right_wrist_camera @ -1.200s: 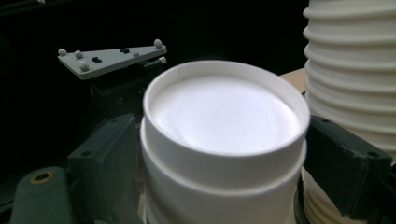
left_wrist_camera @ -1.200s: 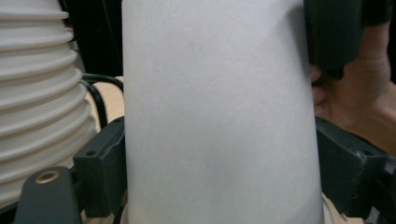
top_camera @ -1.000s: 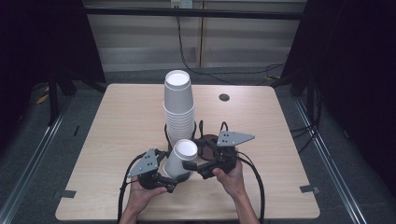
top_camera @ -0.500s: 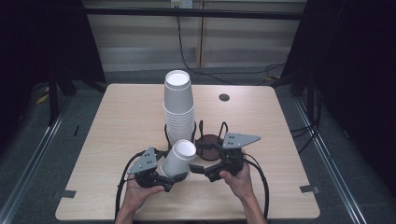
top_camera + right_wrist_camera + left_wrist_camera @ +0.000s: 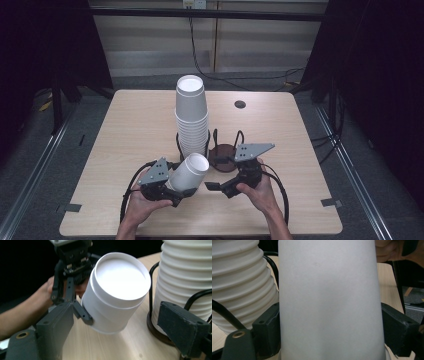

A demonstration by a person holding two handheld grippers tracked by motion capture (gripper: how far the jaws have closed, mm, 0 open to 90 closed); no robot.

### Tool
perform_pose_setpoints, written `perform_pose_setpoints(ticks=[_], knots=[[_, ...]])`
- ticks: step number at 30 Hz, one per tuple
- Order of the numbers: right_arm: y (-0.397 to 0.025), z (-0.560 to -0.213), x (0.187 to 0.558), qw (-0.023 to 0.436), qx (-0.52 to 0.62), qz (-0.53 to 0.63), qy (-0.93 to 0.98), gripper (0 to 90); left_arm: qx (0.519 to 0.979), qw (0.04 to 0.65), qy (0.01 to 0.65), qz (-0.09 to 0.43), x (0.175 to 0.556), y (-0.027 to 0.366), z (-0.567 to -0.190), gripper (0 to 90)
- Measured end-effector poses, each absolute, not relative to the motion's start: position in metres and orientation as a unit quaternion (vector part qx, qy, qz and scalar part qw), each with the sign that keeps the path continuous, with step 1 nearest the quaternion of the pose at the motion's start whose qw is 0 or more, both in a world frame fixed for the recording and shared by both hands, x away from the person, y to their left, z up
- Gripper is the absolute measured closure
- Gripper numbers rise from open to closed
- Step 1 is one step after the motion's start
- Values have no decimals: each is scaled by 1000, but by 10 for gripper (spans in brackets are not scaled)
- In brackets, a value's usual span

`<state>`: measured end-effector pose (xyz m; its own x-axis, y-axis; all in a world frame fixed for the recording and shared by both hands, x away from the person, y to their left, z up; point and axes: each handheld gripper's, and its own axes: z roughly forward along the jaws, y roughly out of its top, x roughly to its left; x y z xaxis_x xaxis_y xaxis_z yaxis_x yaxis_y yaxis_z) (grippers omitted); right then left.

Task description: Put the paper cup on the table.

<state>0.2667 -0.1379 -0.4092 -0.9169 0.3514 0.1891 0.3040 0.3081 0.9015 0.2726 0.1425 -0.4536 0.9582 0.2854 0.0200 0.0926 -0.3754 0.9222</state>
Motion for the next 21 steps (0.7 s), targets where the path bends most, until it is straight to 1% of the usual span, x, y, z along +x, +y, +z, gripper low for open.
perform_pose_setpoints(ticks=[2,4,9,11,12,13,14,18,21], knots=[[-138,-408,267,18,198,542,816,130,832,537,114,78,273,140,-453,160],[-139,-408,269,17,198,531,824,130,846,515,109,82,274,136,-452,160],[-143,-405,271,12,193,504,842,130,855,504,97,72,275,134,-449,160],[-143,-405,272,10,191,492,849,131,867,485,93,68,275,132,-448,160],[-143,-405,272,10,191,492,849,131,867,485,93,68,275,132,-448,161],[-141,-405,273,7,191,481,856,131,878,464,89,72,275,130,-446,161],[-141,-405,273,8,190,475,859,131,881,459,85,75,274,130,-444,161],[-142,-404,272,7,185,466,865,132,879,464,80,73,274,129,-443,163],[-145,-404,271,4,180,450,875,133,894,435,77,80,274,127,-442,163]])
